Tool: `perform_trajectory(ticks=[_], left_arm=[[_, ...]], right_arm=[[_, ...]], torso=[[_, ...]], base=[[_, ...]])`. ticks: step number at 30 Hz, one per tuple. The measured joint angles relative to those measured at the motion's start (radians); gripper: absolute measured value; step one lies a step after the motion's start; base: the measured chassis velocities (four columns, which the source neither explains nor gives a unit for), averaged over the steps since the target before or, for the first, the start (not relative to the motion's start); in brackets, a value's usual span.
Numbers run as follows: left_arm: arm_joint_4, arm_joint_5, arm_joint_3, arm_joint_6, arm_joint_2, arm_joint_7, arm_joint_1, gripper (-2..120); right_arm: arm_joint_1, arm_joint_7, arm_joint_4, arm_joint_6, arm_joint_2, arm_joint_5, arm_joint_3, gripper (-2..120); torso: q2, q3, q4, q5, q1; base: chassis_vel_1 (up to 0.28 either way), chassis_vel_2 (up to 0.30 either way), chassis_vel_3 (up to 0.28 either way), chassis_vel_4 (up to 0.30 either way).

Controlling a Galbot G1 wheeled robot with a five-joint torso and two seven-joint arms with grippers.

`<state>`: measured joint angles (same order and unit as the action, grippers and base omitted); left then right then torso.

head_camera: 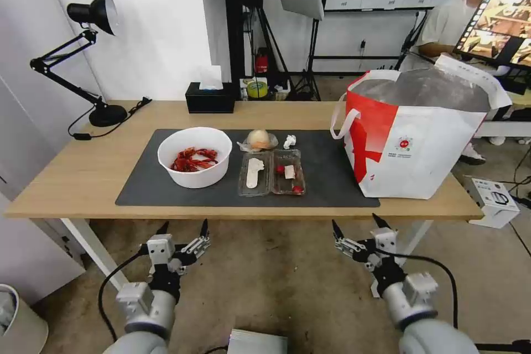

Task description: Pick up the trash from the table and place it into the takeout bag.

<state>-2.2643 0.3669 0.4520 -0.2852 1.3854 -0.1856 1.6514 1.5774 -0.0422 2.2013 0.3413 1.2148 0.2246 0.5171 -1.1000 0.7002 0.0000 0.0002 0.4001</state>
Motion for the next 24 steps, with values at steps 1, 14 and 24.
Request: perform_trajectory(ticks=[1, 14, 24], left_arm=[[0.003, 0.037, -0.010, -0.029, -0.012, -0.018, -0.015, 100], [0.037, 0.329, -0.090, -0.207, -0.099, -0.141, -0.133, 100], [0.040, 0.332, -0.095, -0.153, -0.097, -0.114, -0.136, 100]], right_arm=[[-0.025, -0.005, -0.010, 0.038, -0.031, 0.025, -0.003, 100], [-0.189, -0.042, -0.113, 0.209, -0.226, 0.197, -0.033, 100], [-0.192, -0.043, -0.116, 0.192, -0.225, 0.196, -0.038, 100]], torso=[[0.000, 0.000, 0.0000, 0.0000, 0.000], [0.000, 0.000, -0.0002, -0.0002, 0.000], [0.000, 0.000, 0.0000, -0.0001, 0.000]], base=[[0.000, 0.000, 0.000, 0.000], [0.000, 0.000, 0.000, 0.000], [0.000, 0.000, 0.000, 0.000]])
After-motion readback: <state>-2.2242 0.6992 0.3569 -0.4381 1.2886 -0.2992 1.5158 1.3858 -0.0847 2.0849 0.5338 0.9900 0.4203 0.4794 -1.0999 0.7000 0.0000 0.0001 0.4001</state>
